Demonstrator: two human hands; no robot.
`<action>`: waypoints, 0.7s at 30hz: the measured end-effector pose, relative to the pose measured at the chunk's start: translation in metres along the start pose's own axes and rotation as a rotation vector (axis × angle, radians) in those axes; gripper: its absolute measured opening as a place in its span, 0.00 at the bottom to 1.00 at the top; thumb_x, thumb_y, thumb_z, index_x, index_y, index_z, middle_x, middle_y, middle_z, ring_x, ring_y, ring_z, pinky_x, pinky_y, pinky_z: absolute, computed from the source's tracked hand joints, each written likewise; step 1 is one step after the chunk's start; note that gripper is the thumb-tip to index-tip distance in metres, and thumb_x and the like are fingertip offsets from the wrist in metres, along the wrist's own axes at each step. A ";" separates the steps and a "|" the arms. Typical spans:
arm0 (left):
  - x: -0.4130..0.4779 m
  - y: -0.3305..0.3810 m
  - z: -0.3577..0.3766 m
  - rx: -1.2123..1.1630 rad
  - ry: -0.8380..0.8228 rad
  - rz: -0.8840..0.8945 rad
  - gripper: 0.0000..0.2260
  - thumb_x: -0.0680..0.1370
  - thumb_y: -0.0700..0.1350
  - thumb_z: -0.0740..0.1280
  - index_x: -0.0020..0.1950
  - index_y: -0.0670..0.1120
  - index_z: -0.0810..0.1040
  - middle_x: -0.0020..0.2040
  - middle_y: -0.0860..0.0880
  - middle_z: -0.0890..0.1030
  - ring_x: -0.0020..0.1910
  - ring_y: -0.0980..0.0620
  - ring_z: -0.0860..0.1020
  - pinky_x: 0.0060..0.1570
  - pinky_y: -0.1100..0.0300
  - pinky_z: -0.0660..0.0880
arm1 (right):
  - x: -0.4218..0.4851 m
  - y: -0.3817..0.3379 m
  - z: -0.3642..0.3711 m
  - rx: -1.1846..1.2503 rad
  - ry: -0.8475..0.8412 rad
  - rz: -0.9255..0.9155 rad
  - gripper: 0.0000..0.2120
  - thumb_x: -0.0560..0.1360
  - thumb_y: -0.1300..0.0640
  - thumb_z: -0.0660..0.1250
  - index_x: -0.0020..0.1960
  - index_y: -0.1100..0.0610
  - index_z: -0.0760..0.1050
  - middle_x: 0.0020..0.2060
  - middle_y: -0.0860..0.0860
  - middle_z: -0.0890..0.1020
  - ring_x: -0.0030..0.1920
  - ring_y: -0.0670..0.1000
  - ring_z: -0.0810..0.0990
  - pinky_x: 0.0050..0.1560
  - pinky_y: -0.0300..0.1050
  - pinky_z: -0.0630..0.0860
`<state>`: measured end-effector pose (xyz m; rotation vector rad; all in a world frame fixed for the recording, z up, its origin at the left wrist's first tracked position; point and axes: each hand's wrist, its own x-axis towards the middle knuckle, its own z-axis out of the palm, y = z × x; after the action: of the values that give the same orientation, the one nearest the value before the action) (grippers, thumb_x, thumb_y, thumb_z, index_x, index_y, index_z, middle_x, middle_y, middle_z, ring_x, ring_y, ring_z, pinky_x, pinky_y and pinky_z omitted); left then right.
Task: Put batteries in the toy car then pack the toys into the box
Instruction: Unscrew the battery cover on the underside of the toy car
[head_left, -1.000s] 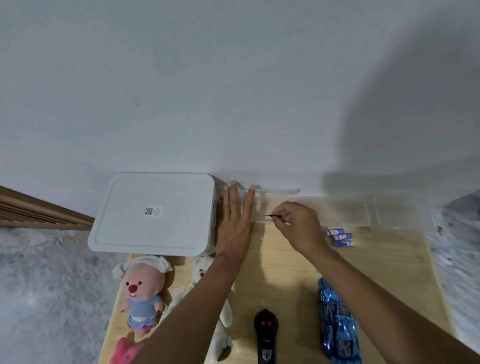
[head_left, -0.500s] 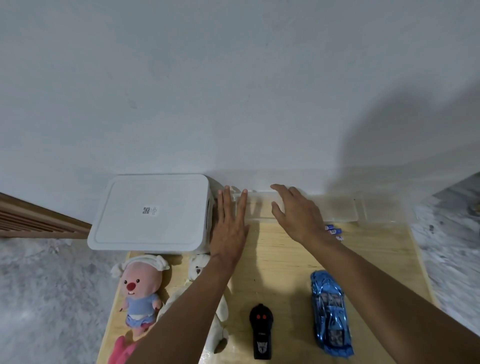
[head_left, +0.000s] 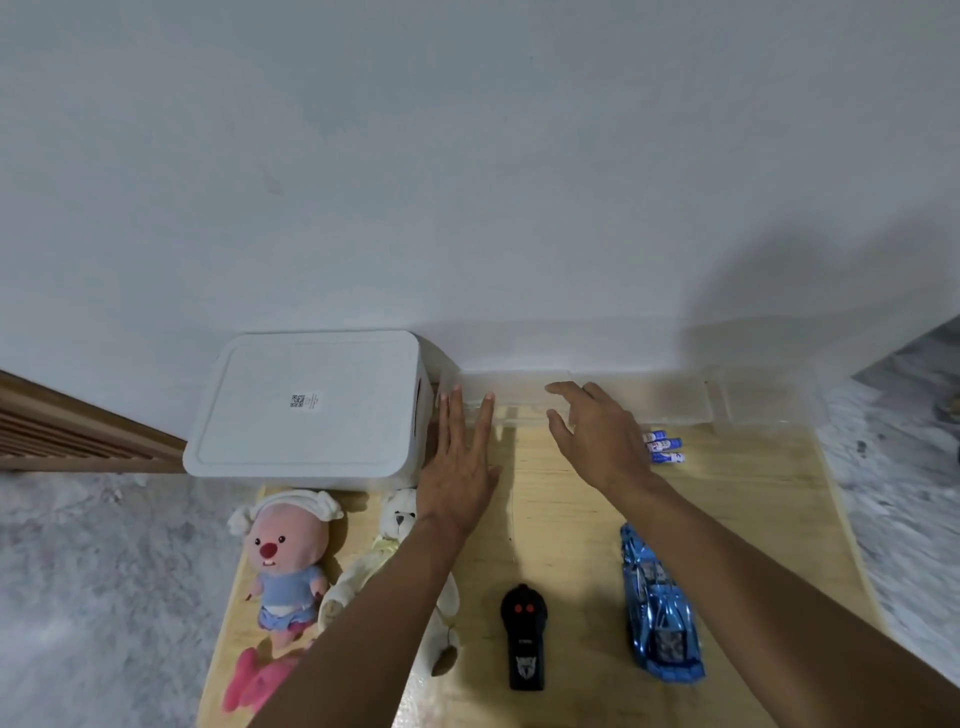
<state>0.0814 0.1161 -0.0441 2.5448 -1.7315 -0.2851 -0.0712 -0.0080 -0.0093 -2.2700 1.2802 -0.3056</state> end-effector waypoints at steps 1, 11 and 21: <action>-0.001 0.001 -0.004 0.009 0.005 -0.003 0.44 0.82 0.58 0.64 0.82 0.53 0.31 0.81 0.41 0.31 0.80 0.41 0.32 0.63 0.57 0.77 | -0.004 0.002 -0.008 0.038 0.019 -0.002 0.15 0.80 0.51 0.65 0.66 0.46 0.76 0.43 0.46 0.76 0.43 0.51 0.79 0.46 0.47 0.78; -0.042 0.070 -0.010 -0.257 -0.153 0.363 0.28 0.81 0.57 0.65 0.79 0.52 0.64 0.77 0.46 0.66 0.72 0.44 0.69 0.67 0.49 0.72 | -0.125 0.105 -0.065 0.115 -0.159 0.205 0.15 0.75 0.49 0.73 0.58 0.37 0.76 0.50 0.42 0.83 0.54 0.47 0.82 0.56 0.48 0.77; -0.093 0.138 0.020 -0.424 -0.414 0.310 0.28 0.80 0.52 0.69 0.78 0.50 0.66 0.77 0.44 0.61 0.67 0.44 0.75 0.64 0.54 0.74 | -0.179 0.140 -0.046 0.413 -0.343 0.272 0.20 0.75 0.50 0.74 0.62 0.34 0.73 0.52 0.43 0.84 0.56 0.40 0.81 0.54 0.42 0.79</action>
<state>-0.0817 0.1521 -0.0328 1.9813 -1.8968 -1.0873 -0.2882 0.0698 -0.0361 -1.6926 1.1954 -0.0675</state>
